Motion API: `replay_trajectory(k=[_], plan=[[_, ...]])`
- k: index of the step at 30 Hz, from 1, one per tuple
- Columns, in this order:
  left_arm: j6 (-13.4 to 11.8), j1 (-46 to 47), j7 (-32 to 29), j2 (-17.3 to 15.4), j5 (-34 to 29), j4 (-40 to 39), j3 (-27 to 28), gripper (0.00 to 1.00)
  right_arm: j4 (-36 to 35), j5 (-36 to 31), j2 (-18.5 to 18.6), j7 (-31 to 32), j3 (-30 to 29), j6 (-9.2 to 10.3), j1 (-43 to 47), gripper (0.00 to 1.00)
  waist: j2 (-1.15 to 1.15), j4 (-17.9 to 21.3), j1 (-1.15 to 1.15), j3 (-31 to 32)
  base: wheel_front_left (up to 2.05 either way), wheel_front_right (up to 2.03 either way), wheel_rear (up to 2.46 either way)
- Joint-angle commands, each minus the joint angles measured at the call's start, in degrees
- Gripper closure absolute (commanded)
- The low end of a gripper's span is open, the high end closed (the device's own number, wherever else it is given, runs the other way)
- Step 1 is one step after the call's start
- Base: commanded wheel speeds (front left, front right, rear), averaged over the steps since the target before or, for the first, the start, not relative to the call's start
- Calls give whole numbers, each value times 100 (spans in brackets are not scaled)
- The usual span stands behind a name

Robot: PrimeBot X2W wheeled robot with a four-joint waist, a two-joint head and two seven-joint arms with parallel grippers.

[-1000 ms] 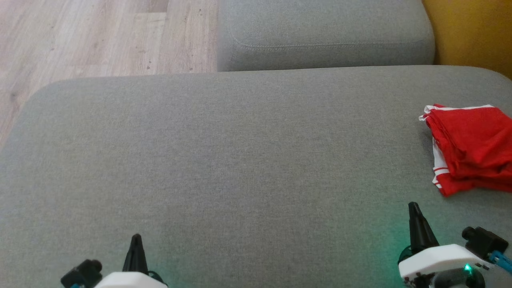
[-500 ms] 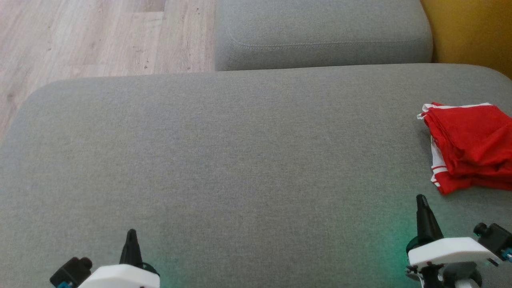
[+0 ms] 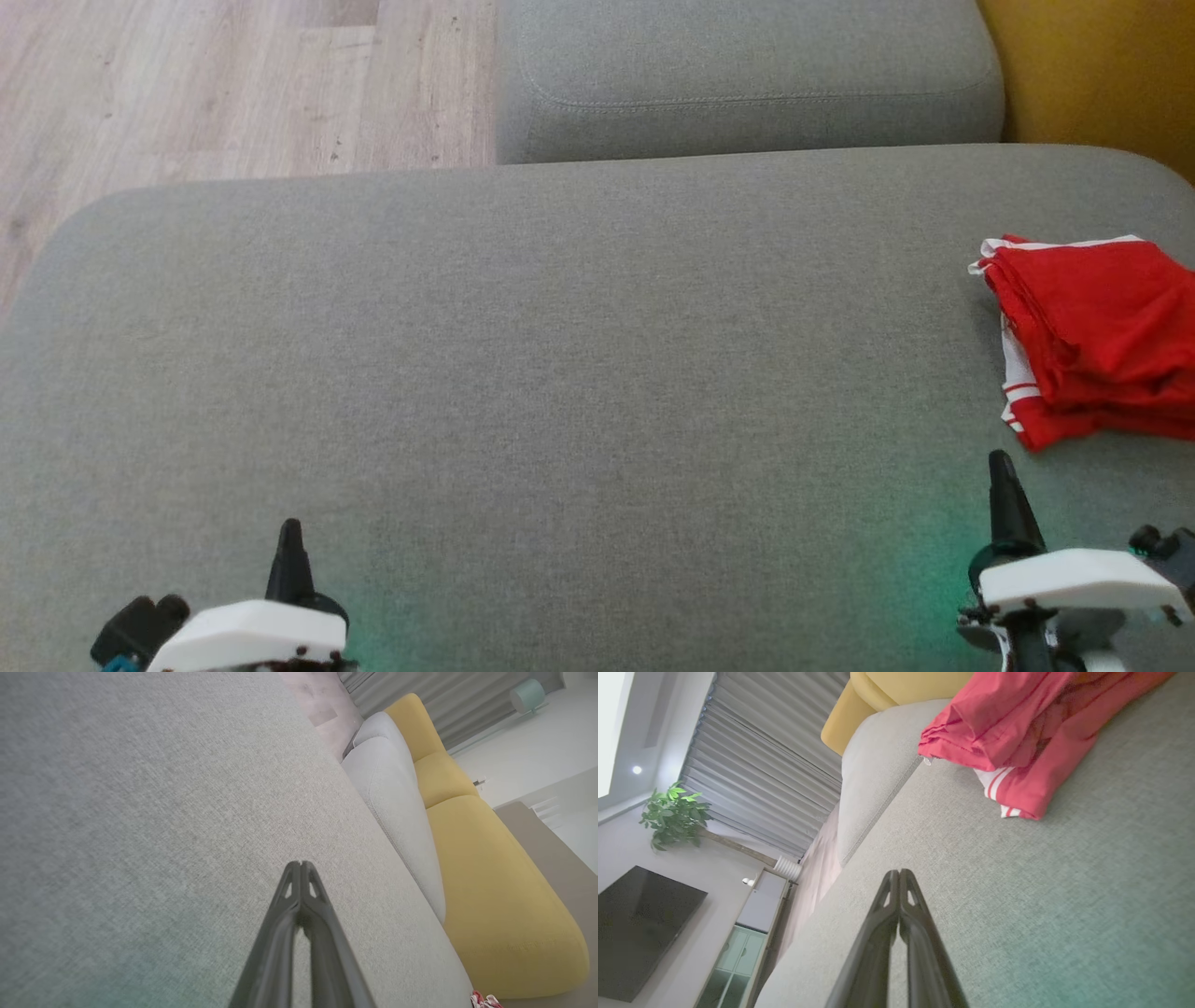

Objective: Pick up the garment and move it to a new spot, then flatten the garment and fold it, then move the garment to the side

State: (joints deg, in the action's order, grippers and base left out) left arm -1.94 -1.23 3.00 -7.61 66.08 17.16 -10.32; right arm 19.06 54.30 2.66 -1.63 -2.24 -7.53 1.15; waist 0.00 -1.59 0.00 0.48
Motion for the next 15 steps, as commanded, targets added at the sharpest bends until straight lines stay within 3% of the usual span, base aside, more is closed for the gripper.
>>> replay_trajectory(k=[1,15], plan=[[62,332,-46,1,105,-196,233,100,-234,166,41,44,31,2,-354,100,0,3,0,-1,0,0,0],[291,438,-271,115,767,-226,599,100,-305,1115,42,238,-80,3,-452,100,0,44,0,-18,0,0,0]])
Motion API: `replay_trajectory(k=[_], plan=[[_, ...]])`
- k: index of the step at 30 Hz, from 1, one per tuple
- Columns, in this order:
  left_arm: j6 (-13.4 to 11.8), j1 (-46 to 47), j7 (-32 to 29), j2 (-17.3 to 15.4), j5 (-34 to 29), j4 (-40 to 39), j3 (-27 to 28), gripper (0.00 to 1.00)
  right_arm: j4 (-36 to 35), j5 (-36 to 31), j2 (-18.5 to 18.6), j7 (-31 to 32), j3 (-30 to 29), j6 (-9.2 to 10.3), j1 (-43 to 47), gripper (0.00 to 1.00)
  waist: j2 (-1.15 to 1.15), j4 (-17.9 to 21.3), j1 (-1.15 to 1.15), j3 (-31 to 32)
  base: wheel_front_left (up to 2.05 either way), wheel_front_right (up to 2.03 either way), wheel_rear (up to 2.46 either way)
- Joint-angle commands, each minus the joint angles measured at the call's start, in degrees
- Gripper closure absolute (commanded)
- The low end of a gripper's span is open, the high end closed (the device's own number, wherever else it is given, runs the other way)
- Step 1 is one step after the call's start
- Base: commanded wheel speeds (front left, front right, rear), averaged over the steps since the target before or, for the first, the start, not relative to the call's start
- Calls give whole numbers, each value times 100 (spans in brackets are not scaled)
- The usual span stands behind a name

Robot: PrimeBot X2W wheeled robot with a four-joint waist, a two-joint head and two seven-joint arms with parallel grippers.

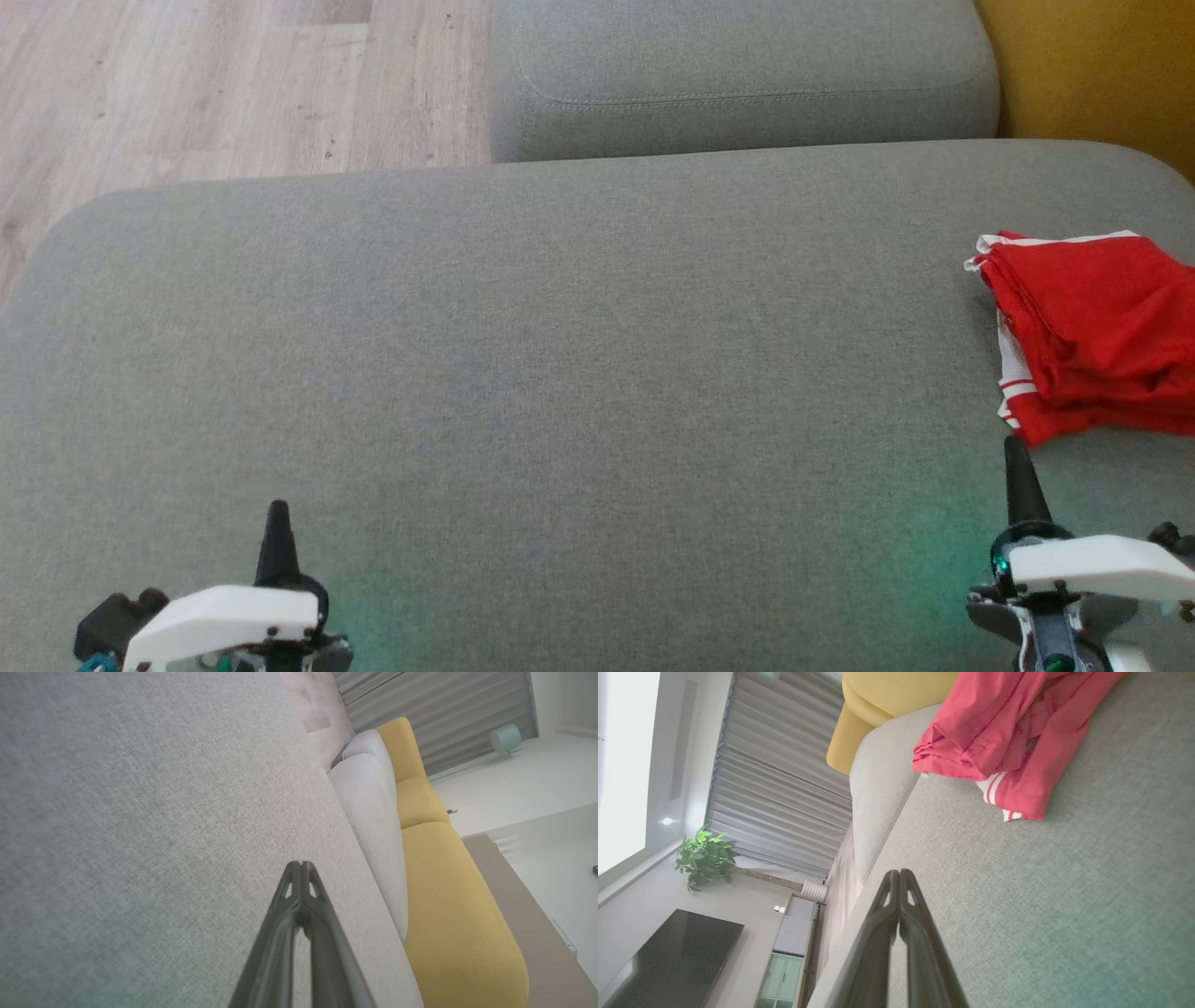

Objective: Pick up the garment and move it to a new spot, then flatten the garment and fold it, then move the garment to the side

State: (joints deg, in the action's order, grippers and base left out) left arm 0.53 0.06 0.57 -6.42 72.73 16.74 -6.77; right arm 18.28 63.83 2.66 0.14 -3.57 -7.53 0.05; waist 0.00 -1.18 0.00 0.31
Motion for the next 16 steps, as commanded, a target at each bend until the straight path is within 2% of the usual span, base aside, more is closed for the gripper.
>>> replay_trajectory(k=[1,16], plan=[[60,317,-44,4,150,-187,271,100,-232,231,42,75,44,3,-349,100,0,6,0,-2,0,0,0],[290,423,-271,119,812,-216,639,100,-302,1182,43,270,-69,3,-448,100,0,46,0,-19,0,0,0]])
